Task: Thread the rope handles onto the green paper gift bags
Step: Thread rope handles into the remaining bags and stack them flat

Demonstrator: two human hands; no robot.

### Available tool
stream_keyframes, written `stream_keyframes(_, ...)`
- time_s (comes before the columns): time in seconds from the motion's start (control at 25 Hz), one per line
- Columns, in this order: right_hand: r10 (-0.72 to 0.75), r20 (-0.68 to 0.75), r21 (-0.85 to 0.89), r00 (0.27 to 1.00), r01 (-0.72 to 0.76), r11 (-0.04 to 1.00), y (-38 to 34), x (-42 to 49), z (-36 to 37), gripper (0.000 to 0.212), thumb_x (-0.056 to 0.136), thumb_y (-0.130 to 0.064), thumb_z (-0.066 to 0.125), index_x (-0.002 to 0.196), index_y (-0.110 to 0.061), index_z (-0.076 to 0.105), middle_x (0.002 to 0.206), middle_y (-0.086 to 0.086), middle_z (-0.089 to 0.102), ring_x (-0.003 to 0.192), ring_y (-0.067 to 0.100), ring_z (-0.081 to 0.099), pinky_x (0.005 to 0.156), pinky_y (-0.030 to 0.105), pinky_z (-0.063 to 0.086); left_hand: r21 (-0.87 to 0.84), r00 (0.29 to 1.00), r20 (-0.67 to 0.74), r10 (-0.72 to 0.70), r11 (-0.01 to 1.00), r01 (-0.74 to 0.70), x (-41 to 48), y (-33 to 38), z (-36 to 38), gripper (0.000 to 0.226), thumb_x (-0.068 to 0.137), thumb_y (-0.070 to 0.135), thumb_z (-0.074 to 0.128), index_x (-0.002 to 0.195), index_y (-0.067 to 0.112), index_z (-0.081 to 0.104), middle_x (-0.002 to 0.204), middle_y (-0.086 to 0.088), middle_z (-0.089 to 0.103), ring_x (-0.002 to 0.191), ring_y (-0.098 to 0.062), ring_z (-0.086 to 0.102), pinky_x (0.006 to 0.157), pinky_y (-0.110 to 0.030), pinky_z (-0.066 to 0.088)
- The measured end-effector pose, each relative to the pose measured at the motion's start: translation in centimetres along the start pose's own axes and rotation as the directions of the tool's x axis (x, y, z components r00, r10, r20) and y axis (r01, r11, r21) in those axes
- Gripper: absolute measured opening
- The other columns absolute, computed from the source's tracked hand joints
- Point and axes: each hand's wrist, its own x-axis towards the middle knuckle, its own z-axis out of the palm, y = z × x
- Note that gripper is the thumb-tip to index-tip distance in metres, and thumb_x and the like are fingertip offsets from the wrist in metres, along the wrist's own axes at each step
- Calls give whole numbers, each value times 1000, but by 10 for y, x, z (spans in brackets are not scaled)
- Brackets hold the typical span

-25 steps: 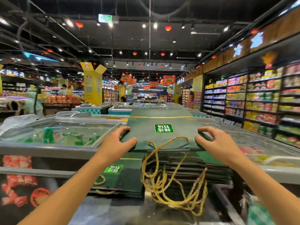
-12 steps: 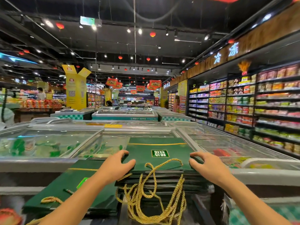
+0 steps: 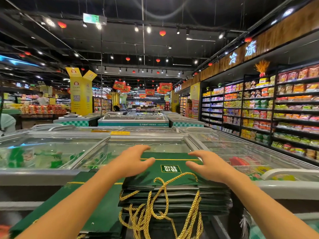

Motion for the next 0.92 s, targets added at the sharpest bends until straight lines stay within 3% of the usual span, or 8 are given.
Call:
stream_keyframes(0.12,29,197,-87,980,-12,996,-6,26,24,76,92,-75,46,155,-33,37,165,3,29,153,21,23,124,43,22,150,983,177,55,985,-82,30,7,25,67,100,59,42,159,31,25,167,-1,20,154,-23,16,125,-44,16)
stream_keyframes(0.2,85,270,-131,959,-51,990,-2,32,42,81,89,-81,38,158,-38,30,169,6,18,156,26,11,125,52,13,267,953,303,-6,961,-79,40,2,50,72,98,70,31,160,38,13,169,-4,4,156,-31,0,125,-50,2)
stream_keyframes(0.32,116,327,-117,938,-81,990,4,29,62,82,88,-83,34,159,-43,22,171,4,8,157,31,1,124,56,4,267,911,403,-91,963,-22,38,-7,79,74,92,79,20,158,47,4,169,-1,-6,154,-37,-10,122,-58,-7)
stream_keyframes(0.6,131,308,-148,943,-88,985,19,24,96,84,85,-86,32,158,-48,16,171,0,1,157,30,-6,123,55,-3,280,912,396,-108,960,-9,30,-14,106,73,92,80,20,156,51,1,169,2,-12,153,-36,-19,121,-58,-13)
stream_keyframes(0.92,136,318,-142,938,-94,985,17,21,93,85,85,-87,32,158,-49,12,171,0,-2,157,28,-7,124,53,-2,252,925,367,-103,968,8,28,-11,105,74,92,80,24,157,50,5,169,4,-9,154,-32,-15,122,-56,-12)
